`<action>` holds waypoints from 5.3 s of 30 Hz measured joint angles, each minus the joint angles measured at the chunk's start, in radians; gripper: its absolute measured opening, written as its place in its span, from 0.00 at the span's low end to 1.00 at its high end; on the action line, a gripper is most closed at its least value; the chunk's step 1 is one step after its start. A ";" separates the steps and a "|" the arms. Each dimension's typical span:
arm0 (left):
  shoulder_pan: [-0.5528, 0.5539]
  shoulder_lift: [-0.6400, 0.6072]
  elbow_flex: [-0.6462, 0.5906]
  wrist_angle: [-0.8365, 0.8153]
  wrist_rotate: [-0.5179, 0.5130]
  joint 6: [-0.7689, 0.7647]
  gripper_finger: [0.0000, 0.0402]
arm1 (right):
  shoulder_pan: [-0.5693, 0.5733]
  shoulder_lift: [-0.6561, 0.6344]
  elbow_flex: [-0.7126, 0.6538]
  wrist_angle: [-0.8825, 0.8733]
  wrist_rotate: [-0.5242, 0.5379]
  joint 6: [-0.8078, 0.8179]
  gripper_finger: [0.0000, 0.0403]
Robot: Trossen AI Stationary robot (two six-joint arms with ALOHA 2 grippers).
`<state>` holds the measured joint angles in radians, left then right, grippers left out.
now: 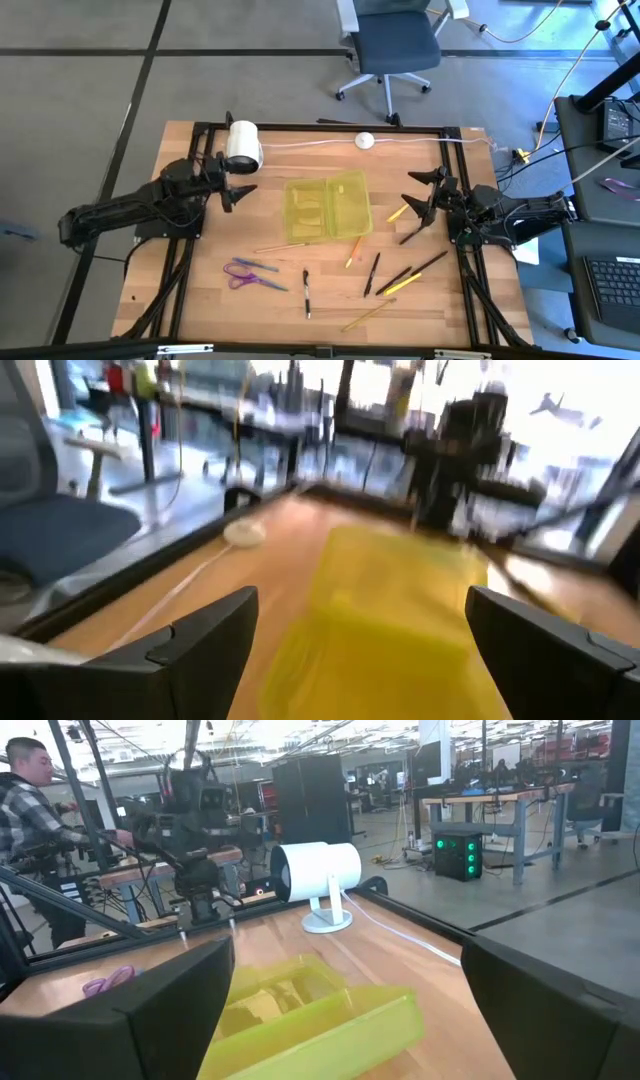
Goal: Pick & place school supplies into a supply box
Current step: Put the pink pencil into the yellow supply box
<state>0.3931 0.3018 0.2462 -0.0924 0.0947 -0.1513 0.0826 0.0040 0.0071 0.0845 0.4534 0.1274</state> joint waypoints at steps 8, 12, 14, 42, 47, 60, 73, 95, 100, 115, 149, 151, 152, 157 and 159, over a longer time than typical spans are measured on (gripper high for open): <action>-0.075 0.350 0.410 -0.561 -0.036 0.164 0.87 | 0.000 0.000 0.000 0.000 0.000 0.000 0.98; -0.162 0.512 0.569 -0.753 -0.101 0.172 0.87 | 0.000 0.000 0.000 0.000 0.000 0.000 0.98; -0.211 0.582 0.617 -0.791 -0.116 0.157 0.87 | 0.000 0.000 0.000 0.000 0.000 0.000 0.98; -0.767 1.063 0.647 -0.606 -0.339 -0.529 0.87 | 0.000 0.000 0.000 0.020 -0.001 0.000 0.98; -0.768 1.118 0.647 -0.606 -0.302 -0.595 0.87 | 0.000 0.000 0.000 0.026 -0.001 0.056 0.98; -0.767 1.242 0.647 -0.606 -0.304 -0.587 0.85 | 0.000 0.000 0.000 0.027 0.103 0.115 0.98; -0.763 1.387 0.649 -0.510 -0.236 -0.523 0.68 | 0.000 0.000 0.000 0.015 0.104 0.127 0.98; -0.762 1.398 0.649 -0.487 -0.222 -0.515 0.23 | 0.000 0.000 0.000 0.007 0.142 0.155 0.98; -0.763 1.398 0.647 -0.466 -0.222 -0.481 0.13 | 0.000 0.000 0.000 -0.001 0.170 0.154 0.98; -0.773 1.401 0.645 -0.373 -0.227 -0.213 0.03 | 0.000 0.000 0.000 -0.001 0.182 0.182 0.98; -0.770 1.397 0.685 -0.308 -0.231 -0.072 0.02 | 0.000 0.000 0.000 0.000 0.182 0.180 0.98; -0.767 1.397 0.702 -0.311 -0.231 -0.072 0.02 | 0.000 0.000 0.000 0.000 0.182 0.179 0.98; -0.764 1.397 0.711 -0.312 -0.231 -0.072 0.02 | 0.000 0.000 0.000 0.000 0.182 0.179 0.98; -0.730 1.397 0.775 -0.330 -0.236 -0.152 0.02 | 0.000 0.000 0.000 0.000 0.182 0.179 0.98; -0.707 1.396 0.803 -0.330 -0.263 -0.211 0.02 | 0.000 0.000 0.000 0.000 0.182 0.179 0.98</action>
<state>-0.3143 1.6981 1.0495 -0.4229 -0.1678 -0.3623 0.0824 0.0044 0.0071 0.0841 0.6353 0.3064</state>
